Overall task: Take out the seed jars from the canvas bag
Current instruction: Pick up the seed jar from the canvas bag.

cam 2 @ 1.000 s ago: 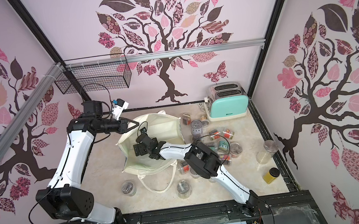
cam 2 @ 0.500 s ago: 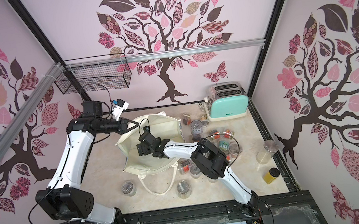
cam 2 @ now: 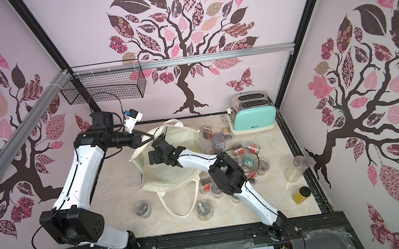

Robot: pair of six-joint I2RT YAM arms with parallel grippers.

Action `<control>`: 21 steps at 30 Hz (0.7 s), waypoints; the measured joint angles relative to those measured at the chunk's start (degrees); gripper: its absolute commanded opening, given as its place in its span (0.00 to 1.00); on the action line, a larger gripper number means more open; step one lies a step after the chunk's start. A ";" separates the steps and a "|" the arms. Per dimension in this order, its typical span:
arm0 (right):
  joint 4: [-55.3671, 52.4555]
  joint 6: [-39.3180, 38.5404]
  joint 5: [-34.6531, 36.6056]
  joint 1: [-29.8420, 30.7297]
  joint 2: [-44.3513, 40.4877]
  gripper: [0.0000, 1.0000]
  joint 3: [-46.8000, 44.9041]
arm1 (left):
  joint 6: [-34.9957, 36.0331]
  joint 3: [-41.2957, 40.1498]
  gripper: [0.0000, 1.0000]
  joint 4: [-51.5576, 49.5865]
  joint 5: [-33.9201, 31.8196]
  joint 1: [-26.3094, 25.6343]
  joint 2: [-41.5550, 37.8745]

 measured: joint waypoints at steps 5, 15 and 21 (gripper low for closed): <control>-0.57 -0.04 0.42 -0.52 2.78 1.00 0.92 | -0.09 0.00 0.00 -0.68 0.15 0.00 0.00; 4.24 -2.64 0.61 -1.27 3.39 0.77 -1.49 | -0.42 0.00 0.00 -1.07 0.66 -0.02 0.00; 10.29 -5.18 -1.55 -1.27 0.28 0.67 -10.80 | -0.44 0.00 0.00 -1.33 0.96 -0.11 -0.02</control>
